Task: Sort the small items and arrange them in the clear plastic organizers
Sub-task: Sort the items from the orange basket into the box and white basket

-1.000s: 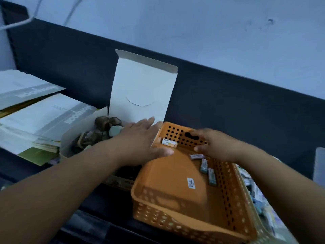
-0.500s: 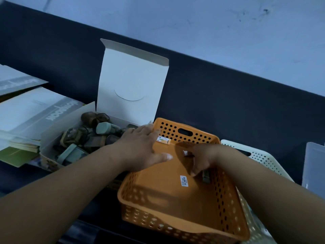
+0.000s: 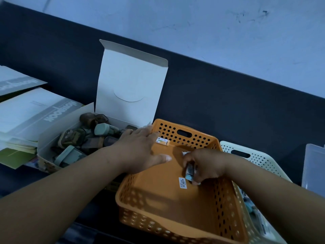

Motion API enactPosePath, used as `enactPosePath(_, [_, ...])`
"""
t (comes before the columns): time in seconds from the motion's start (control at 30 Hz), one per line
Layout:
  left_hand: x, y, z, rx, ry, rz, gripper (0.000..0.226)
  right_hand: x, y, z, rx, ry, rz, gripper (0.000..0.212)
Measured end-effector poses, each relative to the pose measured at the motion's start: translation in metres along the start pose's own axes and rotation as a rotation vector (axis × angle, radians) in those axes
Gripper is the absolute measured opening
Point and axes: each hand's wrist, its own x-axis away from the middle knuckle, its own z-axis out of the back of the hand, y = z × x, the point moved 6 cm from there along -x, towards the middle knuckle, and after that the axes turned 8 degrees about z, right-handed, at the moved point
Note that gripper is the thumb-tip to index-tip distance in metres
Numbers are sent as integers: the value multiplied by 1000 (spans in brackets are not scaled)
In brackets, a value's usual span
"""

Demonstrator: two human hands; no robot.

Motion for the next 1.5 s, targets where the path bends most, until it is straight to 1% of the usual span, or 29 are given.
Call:
enactPosePath(0.17, [0,-1,-1,-9,5,0,92,10,-6,15,-454,200,129,44])
enactPosePath(0.33, [0,-1,-2,7,1,12,92,49,8,40,-712,489,189,43])
enactPosePath(0.4, [2,0,-1,18,0,19,91,68,26,48,-801,579,161,42])
enactPosePath(0.43, [2,0,0,19,-1,22,90,78,39,49,-829,635,118,41])
enactPosePath(0.5, [4,3,1,23,-4,27,88,93,69,45,-789,714,-33,38])
enactPosePath(0.57, [5,4,3,24,-3,31,85,102,94,32,-660,690,-202,43])
enactPosePath(0.63, [7,6,5,19,2,29,82,106,110,16,-538,604,-332,52])
enactPosePath(0.7, [8,8,7,18,5,26,79,108,114,9,-442,565,-411,60])
enactPosePath(0.73, [9,9,7,16,8,23,79,107,112,11,-410,597,-416,61])
enactPosePath(0.77, [9,9,8,14,10,21,79,105,107,17,-386,650,-392,61])
enactPosePath(0.83, [9,8,7,16,11,24,80,98,85,33,-382,750,-283,54])
enactPosePath(0.9, [8,7,6,21,8,29,82,81,58,46,-376,743,-163,44])
enactPosePath(0.93, [8,6,5,21,9,30,83,69,45,49,-355,696,-118,41])
enactPosePath(1.0, [7,5,4,19,14,32,85,40,24,49,-277,545,-73,41])
enactPosePath(1.07, [5,4,3,16,21,35,86,11,14,43,-118,373,-83,39])
enactPosePath(1.13, [3,2,2,14,33,29,88,-14,14,33,43,229,-119,31])
enactPosePath(1.17, [2,1,2,14,40,22,88,-24,15,27,96,173,-136,27])
enactPosePath(1.23, [2,1,2,19,42,10,88,-37,18,17,137,117,-163,24])
enactPosePath(1.33, [4,0,3,38,42,13,88,-44,20,13,145,105,-178,8])
enactPosePath(1.4, [3,0,3,39,49,15,89,-47,17,15,116,82,-166,15])
enactPosePath(1.43, [3,0,2,37,50,18,89,-48,12,19,87,106,-141,19])
enactPosePath(1.5, [2,-2,1,36,53,26,89,-53,-2,34,23,257,-45,13])
